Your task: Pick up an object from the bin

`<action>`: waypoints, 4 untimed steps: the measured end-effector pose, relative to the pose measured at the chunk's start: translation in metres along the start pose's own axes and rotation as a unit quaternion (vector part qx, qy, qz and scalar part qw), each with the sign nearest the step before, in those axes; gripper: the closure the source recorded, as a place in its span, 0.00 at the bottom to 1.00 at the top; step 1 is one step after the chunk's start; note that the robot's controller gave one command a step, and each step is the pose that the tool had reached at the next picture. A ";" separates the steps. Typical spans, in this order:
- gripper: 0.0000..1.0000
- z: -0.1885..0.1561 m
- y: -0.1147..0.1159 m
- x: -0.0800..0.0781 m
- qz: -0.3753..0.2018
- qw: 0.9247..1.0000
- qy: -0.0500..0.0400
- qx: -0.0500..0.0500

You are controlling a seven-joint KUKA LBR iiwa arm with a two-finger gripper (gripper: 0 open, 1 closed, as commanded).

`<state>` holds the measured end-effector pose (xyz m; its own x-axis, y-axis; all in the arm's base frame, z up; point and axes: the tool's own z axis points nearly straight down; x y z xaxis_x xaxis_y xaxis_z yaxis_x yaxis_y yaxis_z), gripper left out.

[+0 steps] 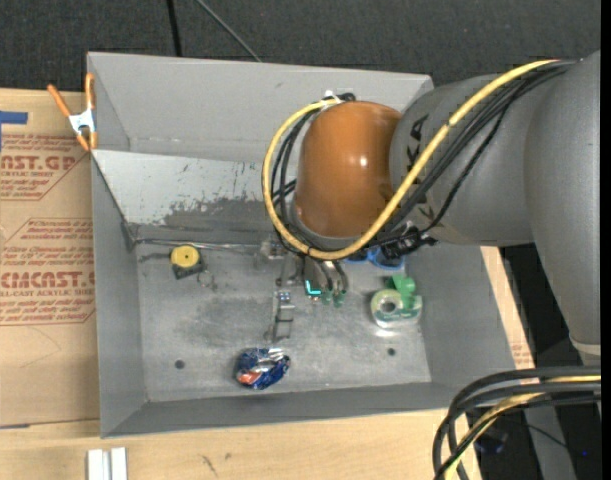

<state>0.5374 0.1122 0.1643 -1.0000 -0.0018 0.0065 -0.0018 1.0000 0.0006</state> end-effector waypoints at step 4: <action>0.00 0.094 -0.003 0.053 -0.097 0.995 -0.007 0.000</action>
Offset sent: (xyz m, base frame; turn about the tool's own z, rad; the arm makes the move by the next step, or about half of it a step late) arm -0.0497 0.0166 -0.0943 -0.3302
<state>0.4838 0.1096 0.0703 -0.9808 -0.1948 -0.0077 -0.1948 0.9808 0.0010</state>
